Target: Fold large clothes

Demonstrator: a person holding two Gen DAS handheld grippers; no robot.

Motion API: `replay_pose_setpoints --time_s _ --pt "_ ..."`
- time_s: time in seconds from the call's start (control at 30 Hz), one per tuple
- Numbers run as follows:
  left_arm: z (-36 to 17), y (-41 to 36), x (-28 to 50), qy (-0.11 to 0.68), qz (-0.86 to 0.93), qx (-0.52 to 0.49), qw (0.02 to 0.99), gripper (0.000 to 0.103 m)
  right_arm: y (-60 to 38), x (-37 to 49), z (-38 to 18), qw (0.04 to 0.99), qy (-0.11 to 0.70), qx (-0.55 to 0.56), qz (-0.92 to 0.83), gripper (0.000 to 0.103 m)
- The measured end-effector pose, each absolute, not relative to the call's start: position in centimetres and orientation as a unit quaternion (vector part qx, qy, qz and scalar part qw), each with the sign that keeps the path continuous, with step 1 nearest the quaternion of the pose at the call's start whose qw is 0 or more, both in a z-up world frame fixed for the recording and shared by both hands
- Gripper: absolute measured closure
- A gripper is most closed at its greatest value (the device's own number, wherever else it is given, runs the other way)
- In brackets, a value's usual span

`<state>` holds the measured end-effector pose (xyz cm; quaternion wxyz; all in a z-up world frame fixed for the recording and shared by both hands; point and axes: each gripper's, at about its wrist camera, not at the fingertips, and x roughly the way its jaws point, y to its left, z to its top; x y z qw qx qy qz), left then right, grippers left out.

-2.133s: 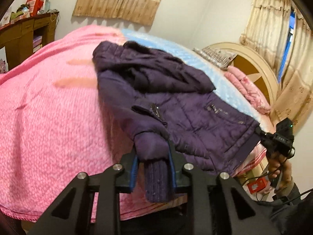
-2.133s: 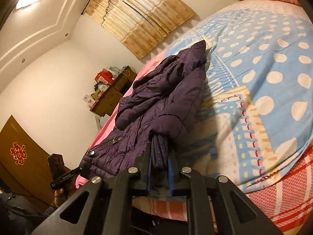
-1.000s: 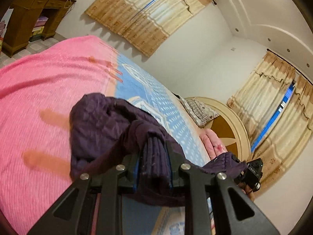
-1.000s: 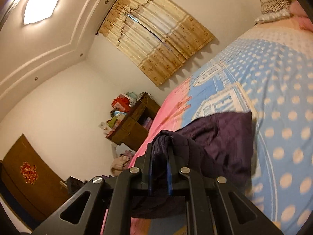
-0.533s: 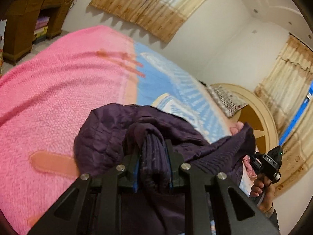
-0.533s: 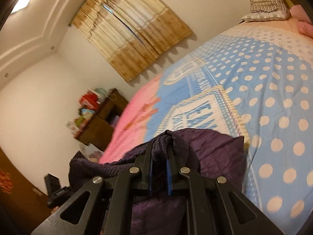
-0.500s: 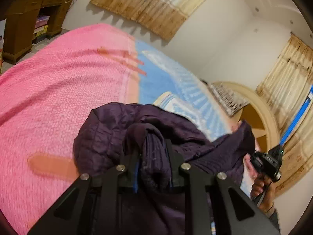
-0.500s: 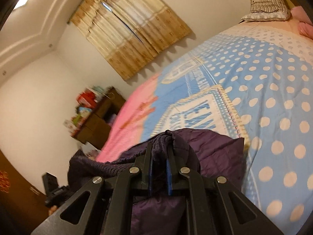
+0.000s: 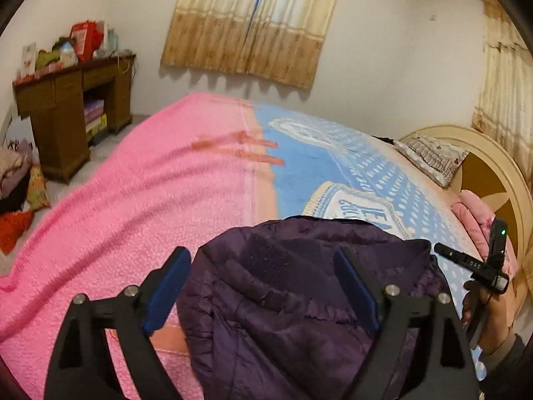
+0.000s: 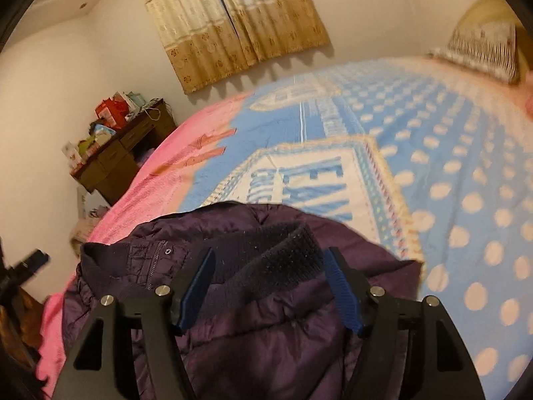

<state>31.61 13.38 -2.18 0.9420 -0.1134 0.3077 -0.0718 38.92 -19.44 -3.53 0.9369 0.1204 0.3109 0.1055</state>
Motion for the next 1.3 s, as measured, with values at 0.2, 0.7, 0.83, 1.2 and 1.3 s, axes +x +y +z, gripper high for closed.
replay_pose_setpoints --time_s 0.2,0.7,0.83,1.2,1.3 --pt "-5.1 8.5 30.8 0.329 -0.106 -0.045 0.937 0.013 -13.2 37.0 -3.2 0.914 0.359 0.032 0.185 0.035" --pt "-9.9 5.5 31.7 0.363 -0.137 0.013 0.922 0.065 -7.5 36.6 -8.6 0.891 0.402 -0.116 0.175 0.077" --pt "-7.3 5.7 30.7 0.328 -0.143 0.004 0.934 0.081 -9.1 35.8 -5.1 0.92 0.342 -0.083 0.169 0.103" --pt "-9.2 5.5 32.0 0.347 -0.135 0.0 0.928 0.082 -11.3 36.4 -5.5 0.913 0.38 -0.036 0.146 0.014" --pt "-9.4 5.6 32.0 0.346 -0.136 -0.006 0.928 0.082 -10.3 36.9 -7.8 0.894 0.421 -0.092 0.119 0.017"
